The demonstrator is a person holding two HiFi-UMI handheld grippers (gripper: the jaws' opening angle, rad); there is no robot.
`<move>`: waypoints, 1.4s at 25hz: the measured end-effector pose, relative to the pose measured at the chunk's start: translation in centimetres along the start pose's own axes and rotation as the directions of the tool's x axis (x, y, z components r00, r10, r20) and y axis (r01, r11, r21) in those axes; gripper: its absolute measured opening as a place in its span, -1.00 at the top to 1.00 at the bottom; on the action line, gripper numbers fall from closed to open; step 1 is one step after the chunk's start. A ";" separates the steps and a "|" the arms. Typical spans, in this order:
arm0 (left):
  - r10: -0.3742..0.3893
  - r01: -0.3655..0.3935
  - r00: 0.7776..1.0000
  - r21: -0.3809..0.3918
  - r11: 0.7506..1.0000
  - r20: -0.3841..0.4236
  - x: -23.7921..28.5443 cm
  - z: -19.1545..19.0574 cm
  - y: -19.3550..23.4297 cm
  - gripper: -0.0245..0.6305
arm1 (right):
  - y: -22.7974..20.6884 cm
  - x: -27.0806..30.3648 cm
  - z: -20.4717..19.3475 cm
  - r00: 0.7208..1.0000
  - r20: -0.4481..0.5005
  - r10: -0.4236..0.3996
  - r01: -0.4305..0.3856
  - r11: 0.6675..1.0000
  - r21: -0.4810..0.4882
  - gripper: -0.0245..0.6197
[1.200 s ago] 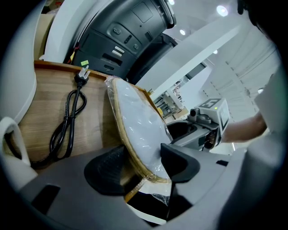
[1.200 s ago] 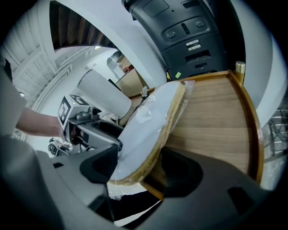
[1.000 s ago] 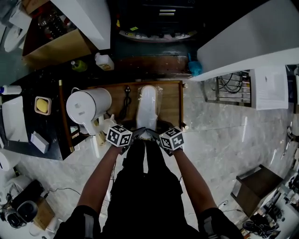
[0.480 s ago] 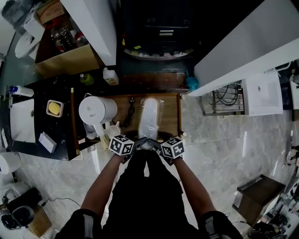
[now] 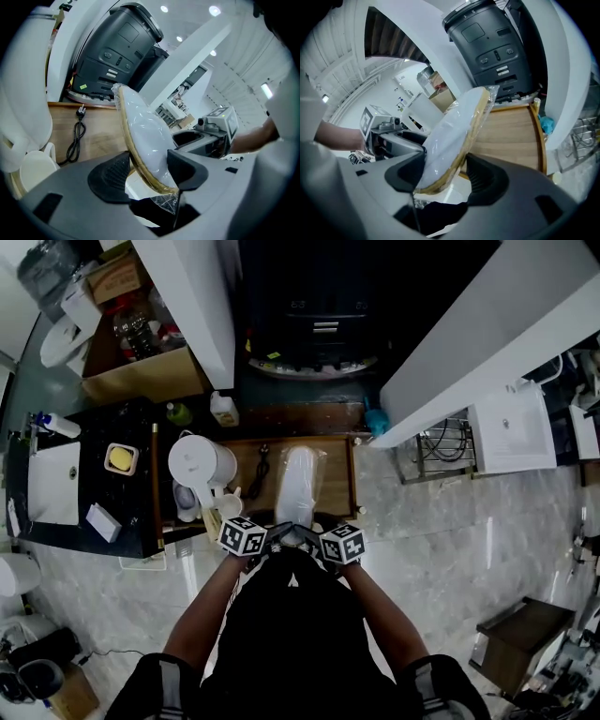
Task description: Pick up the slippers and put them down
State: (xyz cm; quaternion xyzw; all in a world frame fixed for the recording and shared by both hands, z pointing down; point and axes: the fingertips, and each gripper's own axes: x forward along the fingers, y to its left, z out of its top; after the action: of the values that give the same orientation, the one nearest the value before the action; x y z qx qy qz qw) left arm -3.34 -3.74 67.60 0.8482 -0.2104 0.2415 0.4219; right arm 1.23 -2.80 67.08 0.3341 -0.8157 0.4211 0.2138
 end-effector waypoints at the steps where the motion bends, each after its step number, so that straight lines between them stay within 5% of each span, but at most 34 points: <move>1: 0.002 -0.002 1.000 0.001 1.000 0.004 -0.2 0.1 -0.3 0.15 | 0.2 -0.3 0.1 1.000 0.003 -0.001 0.001 1.000 -0.007 0.04; 23: 0.016 -0.017 0.984 0.004 1.000 0.177 -4.6 2.9 -5.6 0.14 | 4.5 -5.6 3.6 0.992 0.112 0.055 -0.038 0.987 -0.154 0.05; 35: 0.048 -0.047 0.977 -0.007 0.999 0.208 -4.9 2.2 -6.4 0.15 | 4.9 -6.1 3.1 0.989 0.114 0.092 -0.070 0.980 -0.184 0.06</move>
State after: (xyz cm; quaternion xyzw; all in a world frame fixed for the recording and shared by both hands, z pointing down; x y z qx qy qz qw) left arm -3.11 -1.20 59.66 0.8631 -0.2738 0.1612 0.3925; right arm 1.65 -1.06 58.90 0.3050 -0.8749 0.3329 0.1756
